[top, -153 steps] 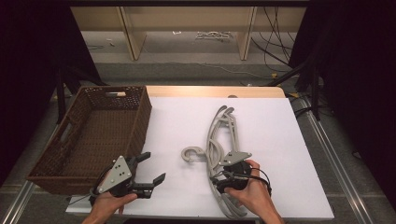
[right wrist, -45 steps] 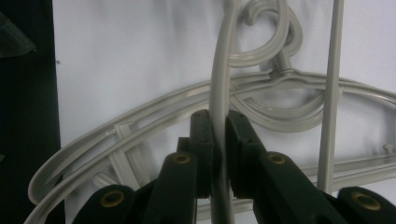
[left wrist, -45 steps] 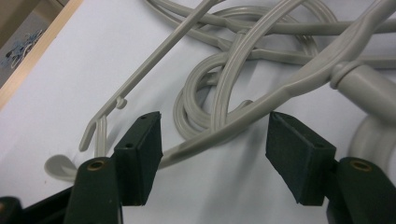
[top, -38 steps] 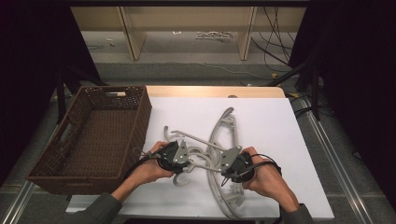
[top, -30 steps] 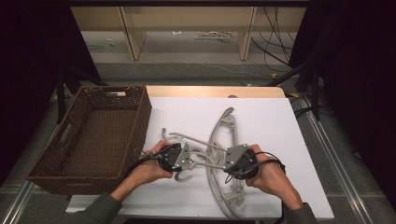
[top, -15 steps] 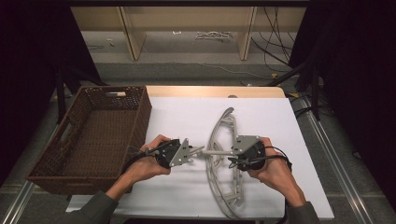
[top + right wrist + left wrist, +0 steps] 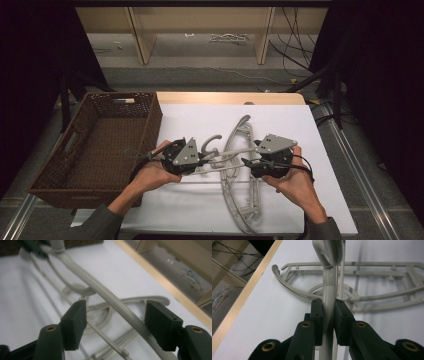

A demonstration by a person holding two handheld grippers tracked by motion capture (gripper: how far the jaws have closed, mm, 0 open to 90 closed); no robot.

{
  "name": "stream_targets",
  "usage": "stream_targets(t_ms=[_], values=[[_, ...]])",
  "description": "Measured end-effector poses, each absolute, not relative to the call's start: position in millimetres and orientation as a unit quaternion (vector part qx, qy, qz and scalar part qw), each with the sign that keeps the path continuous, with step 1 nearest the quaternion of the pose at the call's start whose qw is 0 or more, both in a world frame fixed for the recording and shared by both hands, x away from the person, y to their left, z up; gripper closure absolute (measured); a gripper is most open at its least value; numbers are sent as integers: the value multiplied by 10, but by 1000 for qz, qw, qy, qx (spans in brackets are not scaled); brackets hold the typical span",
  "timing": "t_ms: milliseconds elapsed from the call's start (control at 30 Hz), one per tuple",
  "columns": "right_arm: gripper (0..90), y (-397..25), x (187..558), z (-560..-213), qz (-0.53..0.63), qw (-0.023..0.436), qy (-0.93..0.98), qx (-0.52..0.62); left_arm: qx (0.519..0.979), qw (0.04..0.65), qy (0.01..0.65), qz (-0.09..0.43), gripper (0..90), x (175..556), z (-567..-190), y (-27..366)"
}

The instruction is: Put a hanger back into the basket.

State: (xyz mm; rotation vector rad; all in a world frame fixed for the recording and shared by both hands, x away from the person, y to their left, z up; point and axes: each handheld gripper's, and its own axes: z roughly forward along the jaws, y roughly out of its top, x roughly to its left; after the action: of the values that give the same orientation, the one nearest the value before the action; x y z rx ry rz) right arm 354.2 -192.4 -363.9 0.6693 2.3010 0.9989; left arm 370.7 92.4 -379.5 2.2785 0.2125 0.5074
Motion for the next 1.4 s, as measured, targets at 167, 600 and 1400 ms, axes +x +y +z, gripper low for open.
stream_targets(t_ms=[167,600,1400], values=[[307,-1974,3479,-3518,410,287,820,277,895,378,102,214,796,3770,-3756,965],[299,-1999,3270,-3735,419,268,816,295,880,403,190,166,796,4001,-3474,1119],[258,-2027,3097,-4130,422,232,819,312,836,454,241,193,798,4082,-2554,1627]])
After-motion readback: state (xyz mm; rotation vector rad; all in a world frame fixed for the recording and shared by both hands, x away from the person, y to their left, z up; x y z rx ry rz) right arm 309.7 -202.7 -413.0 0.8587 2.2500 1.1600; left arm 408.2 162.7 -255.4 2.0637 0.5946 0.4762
